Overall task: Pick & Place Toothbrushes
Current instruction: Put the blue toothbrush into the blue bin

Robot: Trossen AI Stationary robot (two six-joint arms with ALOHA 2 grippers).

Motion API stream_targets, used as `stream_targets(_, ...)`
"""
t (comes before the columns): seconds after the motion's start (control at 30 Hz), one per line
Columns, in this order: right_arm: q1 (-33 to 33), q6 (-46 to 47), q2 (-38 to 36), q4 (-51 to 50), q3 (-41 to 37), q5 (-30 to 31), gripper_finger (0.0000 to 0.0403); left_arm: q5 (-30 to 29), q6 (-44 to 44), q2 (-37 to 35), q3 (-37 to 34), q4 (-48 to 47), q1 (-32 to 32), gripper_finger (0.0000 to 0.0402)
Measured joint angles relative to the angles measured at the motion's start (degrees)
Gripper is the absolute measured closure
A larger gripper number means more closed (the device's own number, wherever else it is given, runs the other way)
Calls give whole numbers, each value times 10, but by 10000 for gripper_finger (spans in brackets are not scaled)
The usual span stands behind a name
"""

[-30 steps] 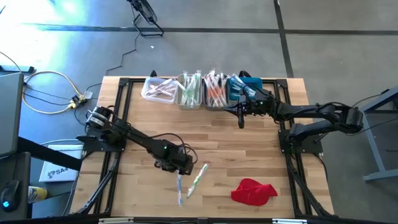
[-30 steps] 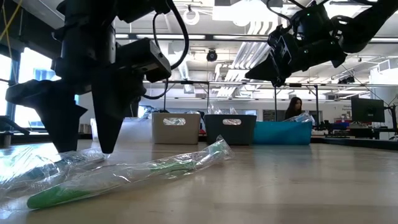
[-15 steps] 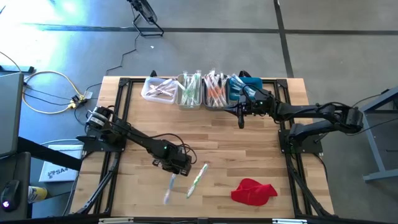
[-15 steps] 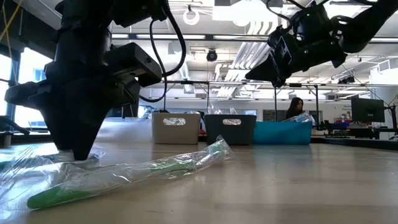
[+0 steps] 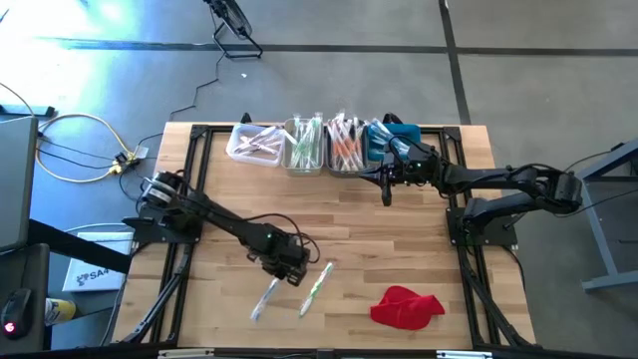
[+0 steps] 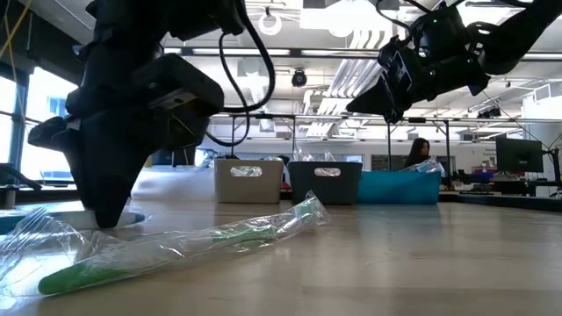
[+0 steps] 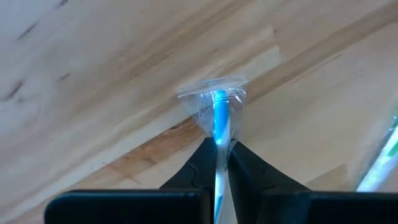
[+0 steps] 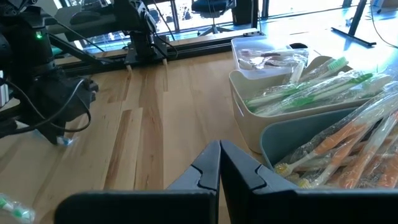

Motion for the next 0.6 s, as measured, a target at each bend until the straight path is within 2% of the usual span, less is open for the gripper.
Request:
stream_targets(0.3,0,3,0,-7,0,0,399,14,83,-2,36,-46,23,385)
stream_targets(0.6,0,-1,0,-19,0,0,400,16,116,-46,41,-175,24,386)
